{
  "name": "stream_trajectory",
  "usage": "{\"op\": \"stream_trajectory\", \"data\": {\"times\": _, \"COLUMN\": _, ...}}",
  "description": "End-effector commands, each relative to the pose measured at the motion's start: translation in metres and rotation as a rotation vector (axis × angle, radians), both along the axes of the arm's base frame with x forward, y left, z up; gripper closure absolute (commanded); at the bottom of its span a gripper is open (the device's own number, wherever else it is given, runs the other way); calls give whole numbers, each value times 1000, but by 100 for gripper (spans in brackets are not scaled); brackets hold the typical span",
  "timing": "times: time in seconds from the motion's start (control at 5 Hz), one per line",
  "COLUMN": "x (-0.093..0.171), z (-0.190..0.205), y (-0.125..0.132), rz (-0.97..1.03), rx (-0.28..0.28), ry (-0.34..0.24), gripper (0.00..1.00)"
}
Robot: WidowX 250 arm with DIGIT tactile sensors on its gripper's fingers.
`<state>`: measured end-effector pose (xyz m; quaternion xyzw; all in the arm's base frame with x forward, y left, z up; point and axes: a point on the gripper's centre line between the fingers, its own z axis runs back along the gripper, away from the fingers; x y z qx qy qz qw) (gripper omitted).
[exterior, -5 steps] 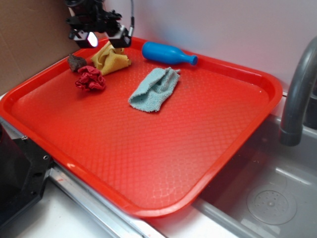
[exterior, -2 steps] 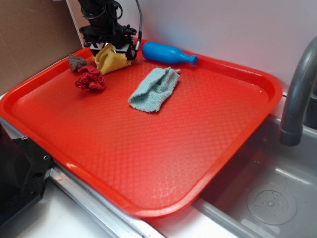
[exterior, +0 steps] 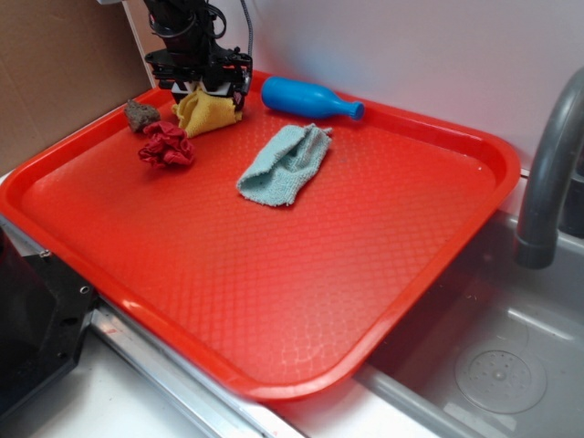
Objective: Grab the yellow cloth.
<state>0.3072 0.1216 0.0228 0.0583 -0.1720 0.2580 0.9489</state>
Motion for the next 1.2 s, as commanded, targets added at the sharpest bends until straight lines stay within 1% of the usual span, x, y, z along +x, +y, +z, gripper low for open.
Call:
{"op": "stream_trajectory", "data": {"times": 0.0, "x": -3, "z": 55, "y": -11, "rz": 45, "rx": 10, "ry": 43, "gripper": 100}}
{"op": "stream_trajectory", "data": {"times": 0.2, "x": -20, "z": 92, "y": -26, "rz": 22, "rx": -80, "ry": 99, "gripper": 100}}
{"op": "stream_trajectory", "data": {"times": 0.4, "x": -42, "z": 125, "y": -53, "rz": -56, "rx": -170, "ry": 153, "gripper": 100}}
{"op": "stream_trajectory", "data": {"times": 0.8, "x": -97, "z": 178, "y": -107, "rz": -267, "rx": -297, "ry": 216, "gripper": 100}}
{"op": "stream_trajectory", "data": {"times": 1.0, "x": -121, "z": 185, "y": -121, "rz": -317, "rx": -282, "ry": 220, "gripper": 100}}
